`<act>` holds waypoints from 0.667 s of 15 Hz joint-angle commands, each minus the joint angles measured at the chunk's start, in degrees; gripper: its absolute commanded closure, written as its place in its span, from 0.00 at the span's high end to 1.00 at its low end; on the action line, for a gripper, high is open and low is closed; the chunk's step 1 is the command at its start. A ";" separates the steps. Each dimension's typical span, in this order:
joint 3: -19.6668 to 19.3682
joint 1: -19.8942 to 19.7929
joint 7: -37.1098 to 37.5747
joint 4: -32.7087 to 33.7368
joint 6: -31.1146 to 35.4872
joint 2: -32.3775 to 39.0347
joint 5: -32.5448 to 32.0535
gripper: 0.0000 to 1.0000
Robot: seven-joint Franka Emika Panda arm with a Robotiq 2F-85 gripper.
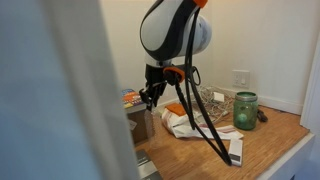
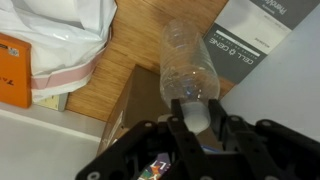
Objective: Move the clear bottle to the left
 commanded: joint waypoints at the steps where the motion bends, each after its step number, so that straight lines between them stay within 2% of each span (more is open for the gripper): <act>1: -0.94 1.22 5.44 2.62 0.96 2.66 -2.46 0.08; 10: -3.13 3.71 13.36 4.83 1.62 5.34 -5.62 0.08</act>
